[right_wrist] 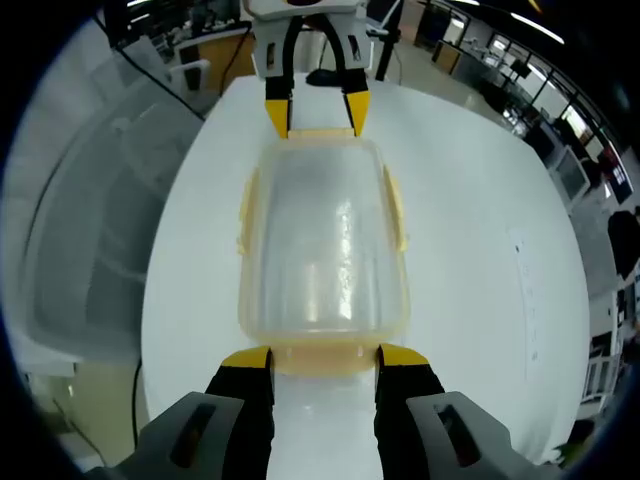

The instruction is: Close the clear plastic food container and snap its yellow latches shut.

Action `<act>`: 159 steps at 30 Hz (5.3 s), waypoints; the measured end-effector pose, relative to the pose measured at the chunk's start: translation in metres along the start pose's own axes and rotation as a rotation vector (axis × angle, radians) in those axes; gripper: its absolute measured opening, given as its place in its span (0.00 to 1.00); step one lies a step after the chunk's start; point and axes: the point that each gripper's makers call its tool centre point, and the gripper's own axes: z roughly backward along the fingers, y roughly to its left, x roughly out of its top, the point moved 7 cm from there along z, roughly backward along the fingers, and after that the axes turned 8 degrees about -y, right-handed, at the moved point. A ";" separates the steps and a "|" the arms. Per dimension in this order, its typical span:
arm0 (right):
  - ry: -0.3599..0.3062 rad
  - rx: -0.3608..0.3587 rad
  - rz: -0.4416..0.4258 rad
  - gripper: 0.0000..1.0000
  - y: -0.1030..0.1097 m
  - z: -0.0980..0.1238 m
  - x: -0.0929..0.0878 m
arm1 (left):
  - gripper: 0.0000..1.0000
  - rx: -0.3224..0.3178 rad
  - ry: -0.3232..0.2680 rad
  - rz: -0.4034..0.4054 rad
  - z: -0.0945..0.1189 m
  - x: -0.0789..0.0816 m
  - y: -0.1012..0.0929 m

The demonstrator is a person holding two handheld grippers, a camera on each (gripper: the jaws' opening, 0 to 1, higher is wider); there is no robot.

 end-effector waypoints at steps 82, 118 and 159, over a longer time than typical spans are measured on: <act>-0.039 0.062 -0.106 0.50 -0.009 0.006 -0.060 | 0.42 -0.073 -0.044 0.047 -0.051 0.023 0.013; -0.136 -0.184 -0.741 0.40 -0.013 0.027 -0.051 | 0.47 0.176 -0.197 0.732 -0.023 0.031 0.015; -0.252 -0.278 -1.156 0.38 -0.002 0.006 -0.057 | 0.37 0.258 -0.241 1.146 -0.055 0.031 -0.004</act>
